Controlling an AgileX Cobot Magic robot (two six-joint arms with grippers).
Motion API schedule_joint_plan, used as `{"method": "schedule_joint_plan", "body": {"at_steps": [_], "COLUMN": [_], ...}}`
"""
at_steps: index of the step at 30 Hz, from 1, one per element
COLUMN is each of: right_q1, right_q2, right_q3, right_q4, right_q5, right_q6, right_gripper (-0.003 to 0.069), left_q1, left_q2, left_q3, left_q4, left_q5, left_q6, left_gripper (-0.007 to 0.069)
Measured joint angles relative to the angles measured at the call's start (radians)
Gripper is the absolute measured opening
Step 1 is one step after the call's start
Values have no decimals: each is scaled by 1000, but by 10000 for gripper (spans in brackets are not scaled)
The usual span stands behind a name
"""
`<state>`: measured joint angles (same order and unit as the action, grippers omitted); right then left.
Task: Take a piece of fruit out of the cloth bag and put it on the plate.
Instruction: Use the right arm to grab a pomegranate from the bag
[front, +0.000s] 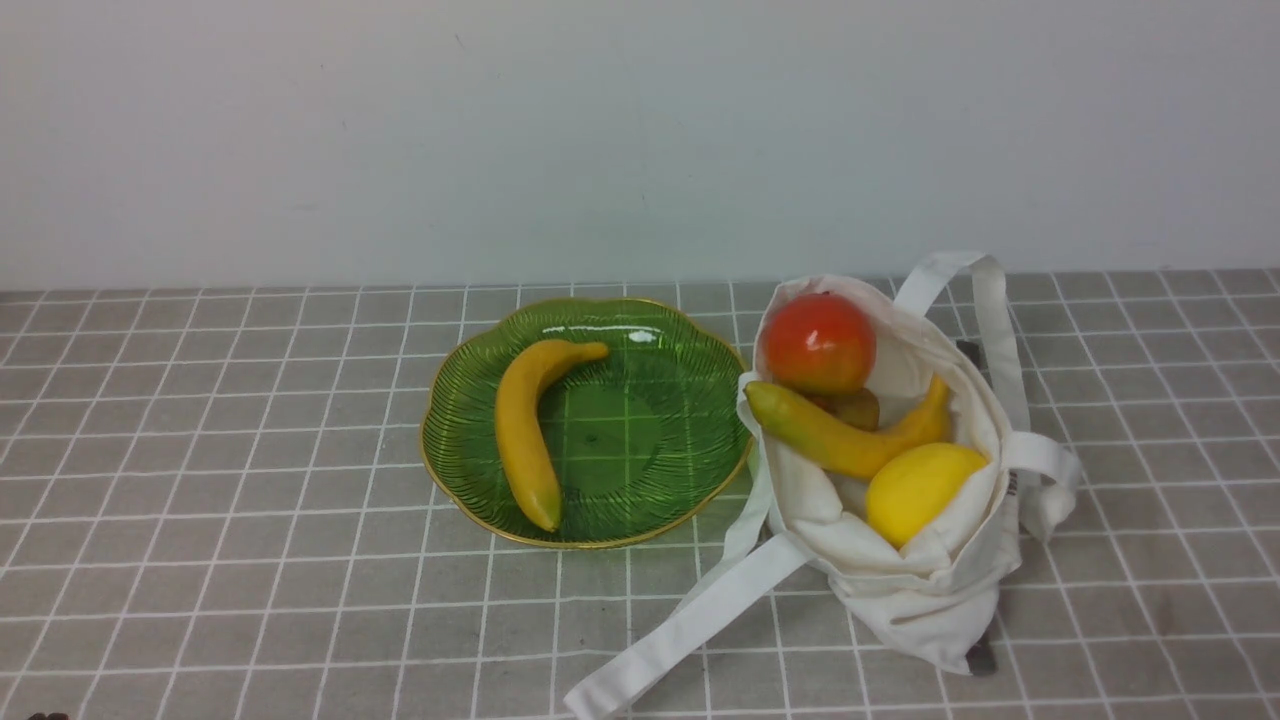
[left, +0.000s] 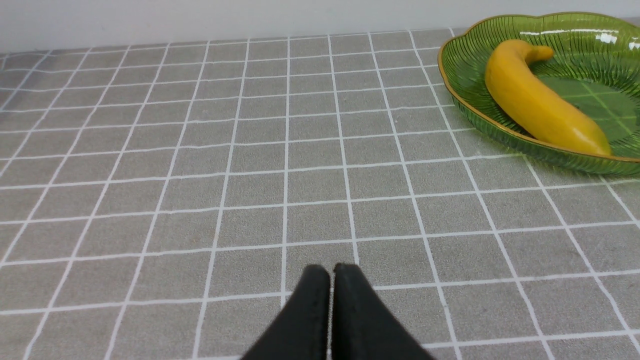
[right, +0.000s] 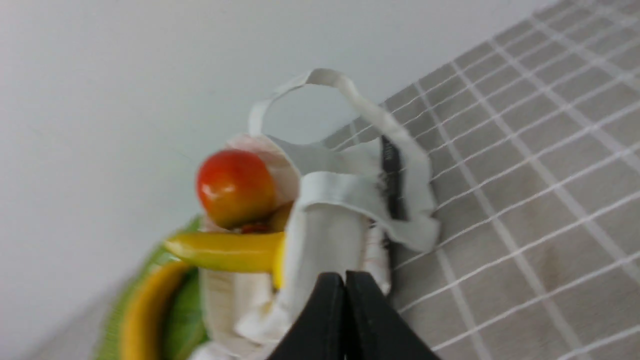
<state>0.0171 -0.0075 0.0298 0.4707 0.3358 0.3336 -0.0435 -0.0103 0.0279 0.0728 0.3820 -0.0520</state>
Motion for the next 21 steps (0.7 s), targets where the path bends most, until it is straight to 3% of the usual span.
{"method": "schedule_joint_plan", "body": {"at_steps": [1, 3, 7, 12, 15, 21], "right_q1": [0, 0, 0, 0, 0, 0], "right_q2": [0, 0, 0, 0, 4, 323], "right_q3": [0, 0, 0, -32, -138, -444], "right_q4": [0, 120, 153, 161, 109, -232], "right_q5": [-1, -15, -20, 55, 103, 366], "right_q6": [5, 36, 18, -99, -165, -166], "right_gripper": [-14, -14, -14, -14, -14, -14], "left_q1": [0, 0, 0, 0, 0, 0], "left_q2": [0, 0, 0, 0, 0, 0], "left_q3": [0, 0, 0, 0, 0, 0], "left_q4": [0, 0, 0, 0, 0, 0], "left_q5": [0, 0, 0, 0, 0, 0], "left_q6": [0, 0, 0, 0, 0, 0], "left_gripper": [-7, -7, -7, -7, -7, -7]}}
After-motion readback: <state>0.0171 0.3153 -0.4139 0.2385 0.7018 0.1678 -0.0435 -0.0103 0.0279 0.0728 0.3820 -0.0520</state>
